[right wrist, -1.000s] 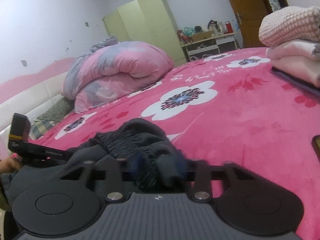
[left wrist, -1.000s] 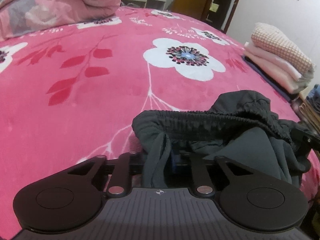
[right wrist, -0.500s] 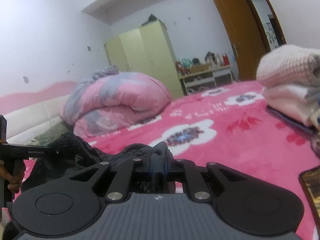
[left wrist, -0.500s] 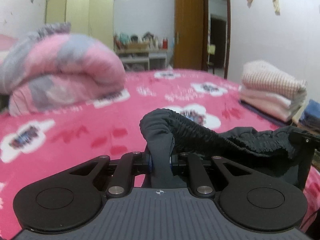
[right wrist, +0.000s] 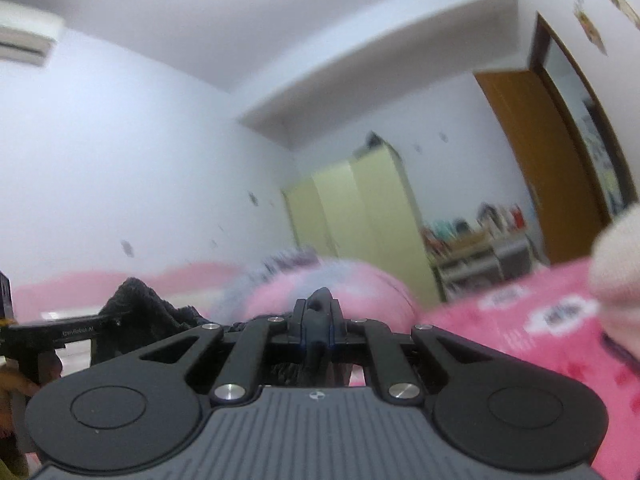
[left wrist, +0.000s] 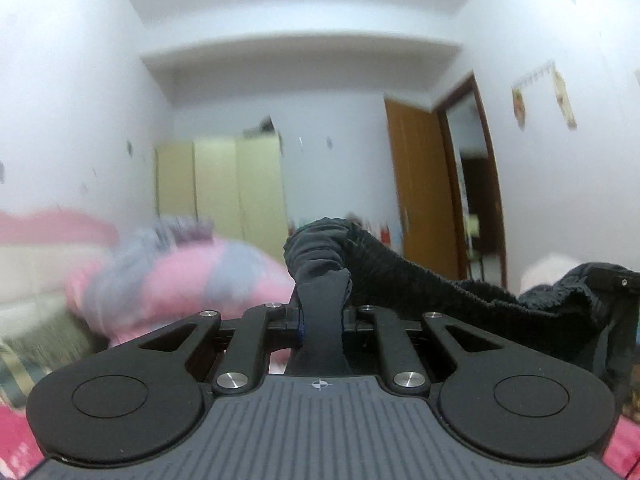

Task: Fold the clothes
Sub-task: 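Lift the elastic waistband high with both grippers to shake the sweatpants out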

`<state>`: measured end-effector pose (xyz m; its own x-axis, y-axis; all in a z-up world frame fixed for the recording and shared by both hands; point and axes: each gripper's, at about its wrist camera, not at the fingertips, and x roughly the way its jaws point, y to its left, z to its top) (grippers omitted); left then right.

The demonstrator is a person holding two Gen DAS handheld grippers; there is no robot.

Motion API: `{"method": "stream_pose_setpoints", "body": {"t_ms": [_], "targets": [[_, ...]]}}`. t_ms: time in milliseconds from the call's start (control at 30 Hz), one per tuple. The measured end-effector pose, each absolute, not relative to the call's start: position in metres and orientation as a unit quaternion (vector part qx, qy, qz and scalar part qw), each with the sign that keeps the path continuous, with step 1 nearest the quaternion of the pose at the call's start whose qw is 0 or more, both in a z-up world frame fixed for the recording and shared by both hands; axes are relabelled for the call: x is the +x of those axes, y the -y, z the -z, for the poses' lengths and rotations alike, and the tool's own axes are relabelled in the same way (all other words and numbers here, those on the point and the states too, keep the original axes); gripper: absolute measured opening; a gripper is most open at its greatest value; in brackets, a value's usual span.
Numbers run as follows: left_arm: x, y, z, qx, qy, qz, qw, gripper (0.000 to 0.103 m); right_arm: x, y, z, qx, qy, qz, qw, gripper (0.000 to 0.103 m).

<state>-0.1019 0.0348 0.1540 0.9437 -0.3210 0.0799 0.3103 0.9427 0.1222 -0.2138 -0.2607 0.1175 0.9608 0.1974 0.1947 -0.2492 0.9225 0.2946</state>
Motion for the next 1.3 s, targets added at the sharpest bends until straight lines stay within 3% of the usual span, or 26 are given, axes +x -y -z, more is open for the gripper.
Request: {"method": "stream_pose_setpoints", "body": {"t_ms": [300,533,800,1300], "targets": [[-0.173,-0.047,-0.216,0.066,0.177,0.162,0.969,0.011,-0.248,0.266,-0.196,0.169,0.175,-0.184,0.952,0.009],[-0.187,-0.043,-0.241,0.091,0.212,0.182,0.956,0.011,-0.265,0.282,-0.24,0.165,0.198,-0.224,0.94,0.008],[-0.104,-0.031,-0.215,0.105,0.121,0.19,0.969,0.011,-0.208,0.286,-0.241,0.147,0.138,-0.205,0.958,0.008],[0.223,0.004,-0.088,0.088,-0.134,0.19,0.969,0.011,0.111,0.324,-0.115,0.195,-0.111,-0.116,0.968,0.007]]}}
